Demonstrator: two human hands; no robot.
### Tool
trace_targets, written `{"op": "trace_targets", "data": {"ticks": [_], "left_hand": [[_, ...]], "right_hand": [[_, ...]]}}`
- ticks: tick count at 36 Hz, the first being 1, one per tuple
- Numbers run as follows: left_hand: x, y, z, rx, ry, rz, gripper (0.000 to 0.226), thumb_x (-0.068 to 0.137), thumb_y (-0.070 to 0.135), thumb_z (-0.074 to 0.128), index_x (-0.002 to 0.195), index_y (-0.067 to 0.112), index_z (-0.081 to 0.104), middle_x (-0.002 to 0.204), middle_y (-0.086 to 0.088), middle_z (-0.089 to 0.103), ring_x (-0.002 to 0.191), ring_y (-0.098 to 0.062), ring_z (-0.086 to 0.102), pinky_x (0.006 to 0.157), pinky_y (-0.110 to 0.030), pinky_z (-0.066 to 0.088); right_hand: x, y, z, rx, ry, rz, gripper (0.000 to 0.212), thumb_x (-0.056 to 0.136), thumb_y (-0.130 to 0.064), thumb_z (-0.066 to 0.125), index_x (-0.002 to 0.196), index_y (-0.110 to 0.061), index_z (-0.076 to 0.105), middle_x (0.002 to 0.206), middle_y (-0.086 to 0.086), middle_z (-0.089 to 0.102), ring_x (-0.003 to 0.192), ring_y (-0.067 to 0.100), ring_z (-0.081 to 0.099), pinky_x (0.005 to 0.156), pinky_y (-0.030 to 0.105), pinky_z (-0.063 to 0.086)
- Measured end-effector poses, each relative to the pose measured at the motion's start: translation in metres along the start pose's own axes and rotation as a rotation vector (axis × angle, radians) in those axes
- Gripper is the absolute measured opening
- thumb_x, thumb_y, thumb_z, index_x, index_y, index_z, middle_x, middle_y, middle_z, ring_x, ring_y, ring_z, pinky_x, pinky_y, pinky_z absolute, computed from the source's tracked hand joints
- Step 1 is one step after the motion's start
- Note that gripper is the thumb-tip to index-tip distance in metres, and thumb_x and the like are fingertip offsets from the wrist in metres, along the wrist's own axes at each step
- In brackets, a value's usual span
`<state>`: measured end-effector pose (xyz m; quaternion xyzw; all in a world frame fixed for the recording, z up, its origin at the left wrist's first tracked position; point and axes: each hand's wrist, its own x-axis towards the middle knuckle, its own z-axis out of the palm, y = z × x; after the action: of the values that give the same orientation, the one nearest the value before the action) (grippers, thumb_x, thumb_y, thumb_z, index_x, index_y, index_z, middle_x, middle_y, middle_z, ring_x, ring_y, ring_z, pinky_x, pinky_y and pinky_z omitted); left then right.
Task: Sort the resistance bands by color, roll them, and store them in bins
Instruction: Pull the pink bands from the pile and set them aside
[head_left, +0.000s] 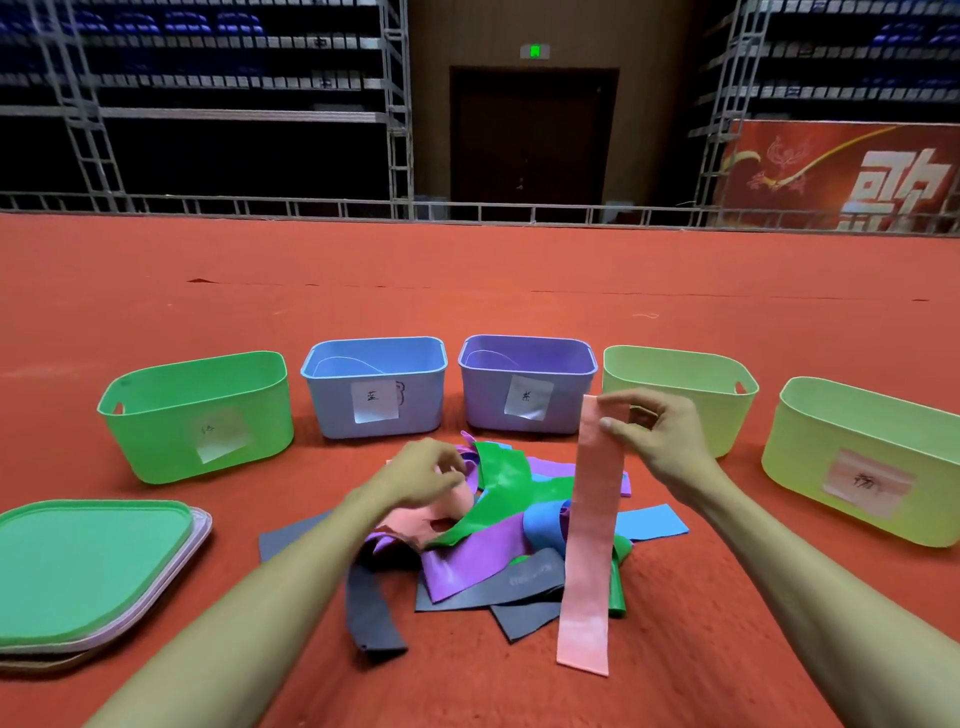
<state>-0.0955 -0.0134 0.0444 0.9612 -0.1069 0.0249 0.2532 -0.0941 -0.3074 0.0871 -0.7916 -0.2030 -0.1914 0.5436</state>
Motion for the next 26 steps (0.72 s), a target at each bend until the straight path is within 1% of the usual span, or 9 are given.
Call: {"op": "trace_targets", "data": {"ticks": [1, 5, 8, 9, 11, 13, 17, 23, 26], "left_hand": [[0.006, -0.010, -0.007, 0.035, 0.003, -0.030, 0.016, 0.087, 0.011, 0.058, 0.095, 0.010, 0.072, 0.094, -0.005, 0.074, 0.084, -0.017, 0.059, 0.068, -0.018, 0.042], [0.031, -0.047, -0.016, 0.150, 0.020, -0.115, 0.018, 0.087, 0.013, 0.057, 0.096, 0.011, 0.073, 0.102, -0.005, 0.072, 0.098, -0.023, 0.062, 0.082, -0.027, 0.043], [0.046, -0.061, -0.011, 0.198, -0.021, -0.125, 0.019, 0.087, 0.014, 0.057, 0.097, 0.013, 0.073, 0.103, -0.005, 0.072, 0.100, -0.023, 0.062, 0.083, -0.027, 0.044], [0.051, -0.064, -0.009, 0.211, -0.033, -0.124, 0.018, 0.087, 0.014, 0.058, 0.098, 0.013, 0.072, 0.104, -0.005, 0.071, 0.101, -0.024, 0.062, 0.084, -0.028, 0.044], [0.060, -0.071, -0.002, 0.217, -0.052, -0.121, 0.019, 0.088, 0.016, 0.059, 0.104, 0.014, 0.068, 0.106, -0.005, 0.071, 0.104, -0.025, 0.062, 0.087, -0.029, 0.045], [0.067, -0.077, 0.004, 0.226, -0.071, -0.112, 0.023, 0.088, 0.018, 0.058, 0.109, 0.015, 0.065, 0.112, -0.005, 0.068, 0.106, -0.025, 0.060, 0.089, -0.031, 0.045], [0.076, -0.086, 0.011, 0.259, -0.092, -0.089, 0.020, 0.087, 0.018, 0.058, 0.106, 0.019, 0.065, 0.114, -0.005, 0.066, 0.105, -0.026, 0.058, 0.090, -0.033, 0.044], [0.080, -0.092, 0.013, 0.245, -0.117, -0.066, 0.007, 0.089, 0.016, 0.059, 0.093, 0.020, 0.063, 0.102, -0.003, 0.070, 0.095, -0.025, 0.061, 0.086, -0.033, 0.046], [0.078, -0.090, 0.015, 0.220, -0.079, -0.052, 0.009, 0.086, 0.012, 0.061, 0.085, 0.021, 0.061, 0.094, -0.002, 0.070, 0.091, -0.024, 0.061, 0.081, -0.031, 0.045]], "right_hand": [[0.000, 0.002, 0.001, -0.001, 0.000, 0.005, 0.028, 0.077, 0.006, 0.073, 0.094, -0.017, 0.074, 0.089, -0.002, 0.074, 0.074, 0.002, 0.065, 0.072, 0.019, 0.053], [0.003, 0.010, 0.006, -0.027, -0.011, 0.009, 0.027, 0.077, 0.004, 0.074, 0.091, -0.019, 0.074, 0.089, -0.005, 0.074, 0.074, 0.000, 0.065, 0.072, 0.014, 0.051], [0.005, 0.018, 0.008, -0.026, -0.021, 0.002, 0.027, 0.076, 0.004, 0.075, 0.092, -0.018, 0.075, 0.089, -0.006, 0.074, 0.076, 0.008, 0.065, 0.073, 0.021, 0.052], [0.005, 0.020, 0.008, -0.023, -0.023, 0.003, 0.025, 0.076, 0.003, 0.075, 0.092, -0.016, 0.075, 0.087, -0.007, 0.074, 0.074, 0.009, 0.064, 0.071, 0.022, 0.052], [0.007, 0.022, 0.009, -0.023, -0.018, -0.005, 0.023, 0.075, 0.004, 0.076, 0.091, -0.013, 0.075, 0.077, -0.011, 0.070, 0.062, 0.001, 0.053, 0.062, 0.015, 0.045], [0.008, 0.023, 0.011, -0.024, -0.013, -0.013, 0.023, 0.075, 0.004, 0.076, 0.089, -0.014, 0.075, 0.071, -0.009, 0.067, 0.058, 0.000, 0.046, 0.058, 0.013, 0.040], [0.012, 0.029, 0.014, -0.005, -0.021, 0.006, 0.025, 0.074, 0.002, 0.077, 0.087, -0.019, 0.074, 0.081, 0.007, 0.072, 0.068, 0.010, 0.053, 0.064, 0.029, 0.046], [0.013, 0.036, 0.019, 0.010, -0.037, 0.040, 0.022, 0.075, 0.002, 0.076, 0.090, -0.013, 0.074, 0.087, -0.004, 0.074, 0.076, 0.008, 0.066, 0.075, 0.023, 0.053], [0.012, 0.036, 0.022, -0.006, -0.039, 0.039, 0.022, 0.077, 0.002, 0.075, 0.089, -0.016, 0.074, 0.088, -0.006, 0.074, 0.078, 0.006, 0.066, 0.076, 0.018, 0.051]]}}
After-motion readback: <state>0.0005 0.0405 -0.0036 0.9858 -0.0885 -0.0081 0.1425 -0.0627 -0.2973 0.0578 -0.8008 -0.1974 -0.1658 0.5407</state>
